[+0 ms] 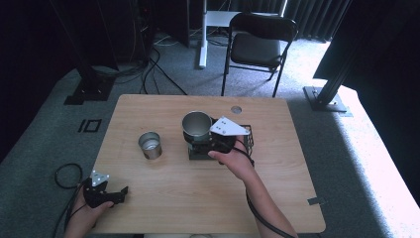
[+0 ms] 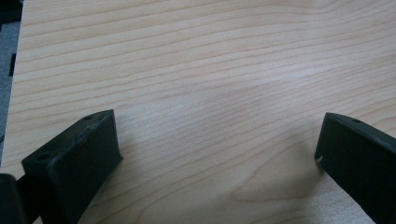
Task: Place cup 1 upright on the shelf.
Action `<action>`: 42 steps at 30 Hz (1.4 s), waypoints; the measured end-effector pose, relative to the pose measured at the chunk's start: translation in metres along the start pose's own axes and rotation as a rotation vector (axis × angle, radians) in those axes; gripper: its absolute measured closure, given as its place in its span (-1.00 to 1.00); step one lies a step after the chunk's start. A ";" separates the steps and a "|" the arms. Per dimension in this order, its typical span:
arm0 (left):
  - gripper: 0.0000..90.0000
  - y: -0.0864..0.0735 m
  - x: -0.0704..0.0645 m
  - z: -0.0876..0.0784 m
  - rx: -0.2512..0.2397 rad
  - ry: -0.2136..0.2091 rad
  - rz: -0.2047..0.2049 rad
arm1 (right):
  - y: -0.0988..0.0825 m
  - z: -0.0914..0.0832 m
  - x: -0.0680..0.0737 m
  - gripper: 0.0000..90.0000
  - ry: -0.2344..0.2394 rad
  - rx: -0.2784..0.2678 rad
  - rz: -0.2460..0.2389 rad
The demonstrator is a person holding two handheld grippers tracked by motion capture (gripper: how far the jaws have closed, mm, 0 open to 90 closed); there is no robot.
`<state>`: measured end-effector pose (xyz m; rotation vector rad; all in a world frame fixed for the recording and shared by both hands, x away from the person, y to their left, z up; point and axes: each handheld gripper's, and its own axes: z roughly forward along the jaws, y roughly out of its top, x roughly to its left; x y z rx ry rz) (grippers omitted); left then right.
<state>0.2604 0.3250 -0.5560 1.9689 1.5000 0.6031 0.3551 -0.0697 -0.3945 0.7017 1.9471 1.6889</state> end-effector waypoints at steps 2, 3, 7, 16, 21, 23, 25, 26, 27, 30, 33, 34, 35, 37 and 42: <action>-0.99 0.000 0.000 0.000 0.000 0.000 0.000 | 0.000 -0.001 -0.005 -0.72 -0.033 0.005 0.003; -0.99 0.000 0.000 0.000 0.000 0.000 0.000 | 0.000 -0.002 -0.007 -0.72 -0.053 0.003 0.007; -0.99 0.000 0.000 0.000 0.000 0.000 0.000 | 0.001 -0.004 -0.015 -0.72 -0.105 0.003 0.017; -0.99 0.000 0.000 0.000 0.001 0.000 0.000 | -0.005 -0.011 -0.042 -0.72 -0.291 0.021 0.033; -0.99 0.000 0.000 0.000 0.001 0.000 0.000 | -0.009 -0.014 -0.051 -0.72 -0.352 0.029 0.037; -0.99 0.000 0.000 0.000 0.002 -0.001 0.002 | -0.012 -0.015 -0.056 -0.72 -0.369 0.038 0.051; -0.99 0.000 0.000 0.000 0.001 -0.001 0.001 | -0.016 -0.017 -0.063 -0.72 -0.408 0.046 0.055; -0.99 0.000 0.000 0.000 0.001 0.000 0.000 | -0.018 -0.017 -0.065 -0.72 -0.418 0.047 0.055; -0.99 0.000 0.000 0.000 0.000 0.000 -0.001 | -0.019 -0.018 -0.067 -0.72 -0.432 0.051 0.064; -0.99 0.000 0.000 0.000 0.001 0.000 0.000 | -0.025 -0.020 -0.074 -0.72 -0.469 0.066 0.069; -0.99 0.000 0.000 0.000 0.001 0.000 0.000 | -0.031 -0.021 -0.080 -0.72 -0.492 0.078 0.076; -0.99 0.000 0.000 0.000 0.001 0.000 0.000 | -0.032 -0.022 -0.081 -0.72 -0.495 0.083 0.077; -0.99 0.000 0.000 0.000 0.001 0.000 0.000 | -0.035 -0.022 -0.082 -0.72 -0.504 0.087 0.080; -0.99 0.000 0.000 0.000 0.001 0.000 0.000 | -0.040 -0.022 -0.084 -0.72 -0.509 0.097 0.085; -0.99 0.000 0.000 0.000 0.001 0.000 0.000 | -0.051 -0.022 -0.089 -0.72 -0.525 0.113 0.099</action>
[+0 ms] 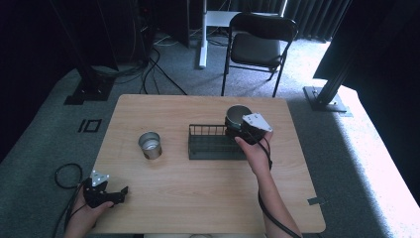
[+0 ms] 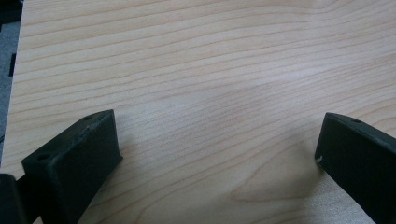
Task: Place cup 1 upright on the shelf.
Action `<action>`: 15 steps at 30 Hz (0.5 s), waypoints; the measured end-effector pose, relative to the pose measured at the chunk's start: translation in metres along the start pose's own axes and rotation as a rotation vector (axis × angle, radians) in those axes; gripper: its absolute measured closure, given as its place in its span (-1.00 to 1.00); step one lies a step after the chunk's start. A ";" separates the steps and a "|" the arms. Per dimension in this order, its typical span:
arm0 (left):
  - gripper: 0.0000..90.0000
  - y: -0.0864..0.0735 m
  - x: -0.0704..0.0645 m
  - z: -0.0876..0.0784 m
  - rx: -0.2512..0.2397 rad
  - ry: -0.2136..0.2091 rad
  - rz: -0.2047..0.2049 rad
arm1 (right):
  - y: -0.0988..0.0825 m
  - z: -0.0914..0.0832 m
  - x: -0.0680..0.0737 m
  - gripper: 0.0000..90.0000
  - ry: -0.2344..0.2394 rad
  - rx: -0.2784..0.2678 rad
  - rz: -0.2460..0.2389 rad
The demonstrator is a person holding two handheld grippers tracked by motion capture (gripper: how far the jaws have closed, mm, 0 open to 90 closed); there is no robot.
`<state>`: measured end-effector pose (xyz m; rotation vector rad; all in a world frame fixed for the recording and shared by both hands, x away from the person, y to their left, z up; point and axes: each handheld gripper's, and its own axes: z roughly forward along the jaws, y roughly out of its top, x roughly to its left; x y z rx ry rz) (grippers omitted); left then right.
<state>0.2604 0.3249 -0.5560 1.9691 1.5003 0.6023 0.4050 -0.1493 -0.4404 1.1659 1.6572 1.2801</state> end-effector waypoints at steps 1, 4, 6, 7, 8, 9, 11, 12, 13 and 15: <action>-0.99 0.000 0.000 0.000 0.001 0.000 0.000 | 0.000 0.000 0.000 -0.72 0.000 0.000 0.000; -0.99 0.000 0.000 0.000 0.000 0.000 0.000 | -0.008 0.002 -0.002 -0.72 0.003 0.015 0.012; -0.99 0.000 0.000 0.000 0.000 0.000 0.000 | -0.012 0.003 -0.003 -0.72 -0.004 0.023 0.019; -0.99 0.000 0.000 0.000 0.000 0.000 0.000 | -0.014 0.003 -0.004 -0.72 -0.004 0.027 0.020; -0.99 0.000 0.000 0.000 0.000 0.000 0.000 | -0.015 0.004 -0.004 -0.72 -0.007 0.027 0.027; -0.99 0.000 0.000 0.000 0.000 0.000 0.000 | -0.017 0.004 -0.005 -0.72 -0.010 0.032 0.029; -0.99 0.000 0.000 0.000 0.000 0.000 0.000 | -0.019 0.004 -0.005 -0.72 -0.009 0.033 0.027; -0.99 0.000 0.000 0.000 0.000 0.000 0.000 | -0.021 0.004 -0.005 -0.72 -0.014 0.034 0.029; -0.99 0.000 0.000 0.000 0.000 0.000 0.000 | -0.023 0.005 -0.005 -0.72 -0.013 0.042 0.031; -0.99 0.000 0.000 0.000 0.000 0.000 0.000 | -0.026 0.006 -0.005 -0.72 -0.017 0.043 0.029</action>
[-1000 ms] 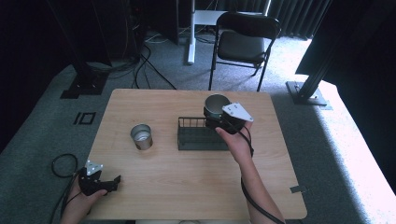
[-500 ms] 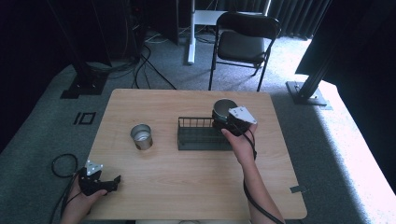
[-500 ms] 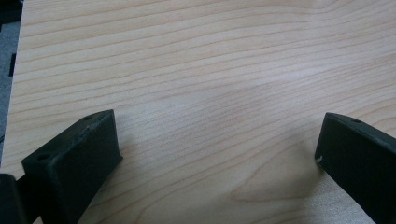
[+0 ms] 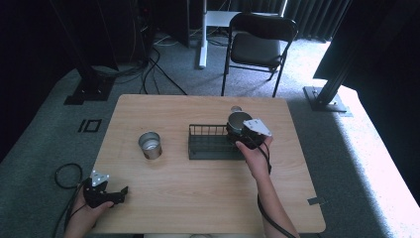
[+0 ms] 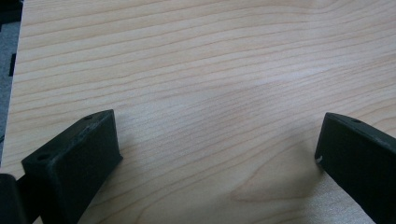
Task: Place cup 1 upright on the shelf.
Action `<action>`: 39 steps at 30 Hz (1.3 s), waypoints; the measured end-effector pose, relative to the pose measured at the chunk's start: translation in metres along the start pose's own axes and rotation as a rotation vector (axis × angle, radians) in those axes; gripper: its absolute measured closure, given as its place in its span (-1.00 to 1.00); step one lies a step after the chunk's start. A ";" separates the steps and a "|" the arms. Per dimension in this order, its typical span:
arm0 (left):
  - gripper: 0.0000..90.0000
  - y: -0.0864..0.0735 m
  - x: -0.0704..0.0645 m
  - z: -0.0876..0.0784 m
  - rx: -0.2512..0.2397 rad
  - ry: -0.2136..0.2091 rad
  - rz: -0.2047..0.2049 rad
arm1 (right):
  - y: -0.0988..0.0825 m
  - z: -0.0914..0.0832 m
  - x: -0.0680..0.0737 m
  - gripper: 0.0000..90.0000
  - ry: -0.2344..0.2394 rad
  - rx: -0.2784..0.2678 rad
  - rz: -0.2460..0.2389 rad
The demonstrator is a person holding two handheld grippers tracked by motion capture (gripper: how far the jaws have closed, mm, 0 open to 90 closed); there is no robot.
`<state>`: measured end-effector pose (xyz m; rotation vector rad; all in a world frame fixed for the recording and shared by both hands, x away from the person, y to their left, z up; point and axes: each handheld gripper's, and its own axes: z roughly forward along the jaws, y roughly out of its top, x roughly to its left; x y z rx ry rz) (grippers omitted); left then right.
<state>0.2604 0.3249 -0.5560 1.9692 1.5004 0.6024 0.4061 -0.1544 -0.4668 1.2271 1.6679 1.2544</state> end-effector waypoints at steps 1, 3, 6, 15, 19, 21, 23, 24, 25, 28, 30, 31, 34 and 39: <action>-0.99 0.000 0.000 0.000 0.000 0.000 0.000 | 0.000 0.000 0.000 -0.72 0.000 0.000 0.000; -0.99 0.000 0.000 0.000 0.000 0.000 0.000 | -0.003 0.001 0.000 -0.72 -0.001 0.006 0.002; -0.99 0.000 0.000 0.000 0.000 0.000 0.000 | -0.006 0.002 0.001 -0.72 -0.010 0.005 -0.005; -0.99 0.000 0.000 0.000 0.000 0.000 0.000 | -0.015 0.002 0.000 -0.72 -0.007 0.004 0.011; -0.99 0.000 0.000 0.000 0.000 0.000 0.000 | -0.016 0.001 0.001 -0.72 -0.004 0.000 0.008; -0.99 0.000 0.000 0.000 0.000 0.000 0.000 | -0.016 0.000 0.001 -0.72 -0.004 -0.004 0.009; -0.99 0.000 0.000 0.000 0.000 0.000 0.000 | -0.016 0.000 0.001 -0.72 -0.004 -0.003 0.011; -0.99 0.000 0.000 0.000 0.000 0.000 0.000 | -0.016 0.000 0.000 -0.72 -0.003 -0.003 0.011; -0.99 0.000 0.000 0.000 0.000 0.000 0.000 | -0.016 0.000 0.000 -0.72 -0.002 -0.002 0.011; -0.99 0.000 0.000 0.000 0.000 0.000 0.000 | -0.015 0.001 -0.001 -0.73 0.014 0.007 0.016; -0.99 0.000 0.000 0.000 0.000 0.000 0.000 | -0.014 0.000 0.000 -0.76 0.010 0.005 0.008; -0.99 0.000 0.000 0.000 0.000 0.000 0.000 | -0.014 0.000 0.000 -0.76 0.010 0.005 0.008; -0.99 0.000 0.000 0.000 0.000 0.000 0.000 | -0.013 -0.003 0.001 -0.77 0.019 0.003 0.003; -0.99 0.000 0.000 0.000 0.000 0.000 0.000 | -0.014 -0.006 0.004 -0.76 0.049 -0.001 0.006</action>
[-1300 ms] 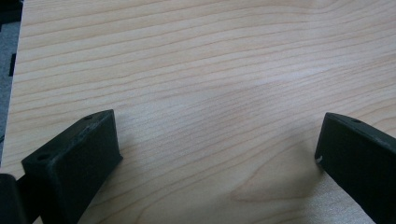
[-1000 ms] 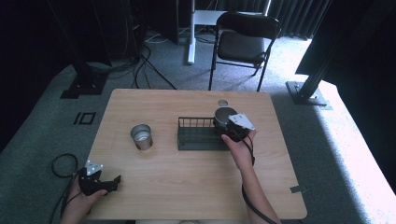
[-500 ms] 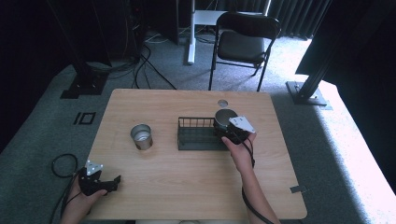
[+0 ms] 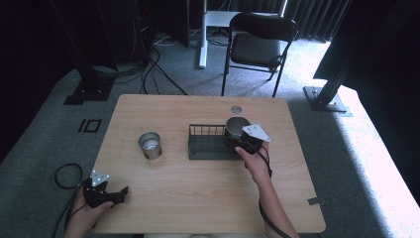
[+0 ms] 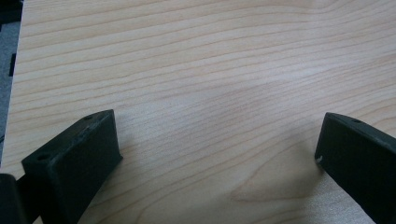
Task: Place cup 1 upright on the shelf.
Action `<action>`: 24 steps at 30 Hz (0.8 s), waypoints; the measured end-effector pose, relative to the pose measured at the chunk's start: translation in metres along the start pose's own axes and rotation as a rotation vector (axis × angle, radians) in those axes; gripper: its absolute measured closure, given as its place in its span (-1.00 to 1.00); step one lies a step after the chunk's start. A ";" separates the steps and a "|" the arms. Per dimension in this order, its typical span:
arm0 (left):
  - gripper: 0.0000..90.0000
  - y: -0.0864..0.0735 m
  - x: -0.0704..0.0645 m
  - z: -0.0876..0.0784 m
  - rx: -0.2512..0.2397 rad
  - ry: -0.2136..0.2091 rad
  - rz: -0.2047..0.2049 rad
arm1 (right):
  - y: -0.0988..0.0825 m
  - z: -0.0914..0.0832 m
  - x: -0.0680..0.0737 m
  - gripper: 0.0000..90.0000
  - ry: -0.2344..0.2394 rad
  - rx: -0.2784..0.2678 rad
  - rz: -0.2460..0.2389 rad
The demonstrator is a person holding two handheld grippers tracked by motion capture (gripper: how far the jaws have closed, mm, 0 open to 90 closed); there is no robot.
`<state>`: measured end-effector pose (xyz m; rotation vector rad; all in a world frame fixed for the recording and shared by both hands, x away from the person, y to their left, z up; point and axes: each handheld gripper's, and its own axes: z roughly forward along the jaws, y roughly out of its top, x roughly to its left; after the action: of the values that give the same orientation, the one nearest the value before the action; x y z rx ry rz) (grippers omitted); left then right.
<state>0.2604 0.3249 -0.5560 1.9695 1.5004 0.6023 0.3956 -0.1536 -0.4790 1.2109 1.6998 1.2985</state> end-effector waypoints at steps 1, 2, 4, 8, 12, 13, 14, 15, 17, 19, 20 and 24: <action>-0.99 0.000 0.000 0.000 0.000 0.000 0.000 | 0.000 -0.001 0.000 -0.76 0.003 0.001 0.002; -0.99 0.000 0.000 0.000 0.000 0.000 0.000 | 0.000 -0.001 0.000 -0.76 0.000 0.003 -0.005; -0.99 0.000 0.000 0.000 0.000 0.000 0.000 | 0.001 -0.002 0.000 -0.76 0.003 0.004 -0.003; -0.99 0.000 0.000 0.000 0.000 0.000 0.000 | 0.001 -0.006 0.000 -0.77 0.009 0.013 -0.017; -0.99 0.000 0.000 0.000 0.000 0.000 0.000 | 0.002 -0.008 -0.001 -0.76 0.009 0.013 -0.024; -0.99 0.000 0.000 0.000 0.000 0.000 0.000 | 0.002 -0.009 0.000 -0.76 0.011 0.009 -0.027; -0.99 0.000 0.000 0.000 0.000 0.000 0.000 | 0.002 -0.010 0.000 -0.76 0.012 0.010 -0.032; -0.99 0.000 0.000 0.000 0.000 0.000 0.000 | 0.002 -0.011 0.000 -0.76 0.012 0.010 -0.036; -0.99 0.000 0.000 0.000 0.000 0.000 0.000 | 0.001 -0.013 0.000 -0.76 0.013 0.009 -0.038; -0.99 0.000 0.000 0.000 0.000 0.000 0.000 | 0.001 -0.015 -0.001 -0.76 0.019 0.006 -0.032; -0.99 0.000 0.000 0.000 0.000 0.000 0.000 | 0.001 -0.018 -0.001 -0.76 0.026 0.003 -0.030; -0.99 0.000 0.000 0.000 0.000 0.000 0.000 | 0.000 -0.023 -0.002 -0.76 0.029 0.003 -0.036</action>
<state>0.2604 0.3249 -0.5560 1.9693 1.5007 0.6020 0.3754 -0.1633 -0.4729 1.1634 1.7369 1.2984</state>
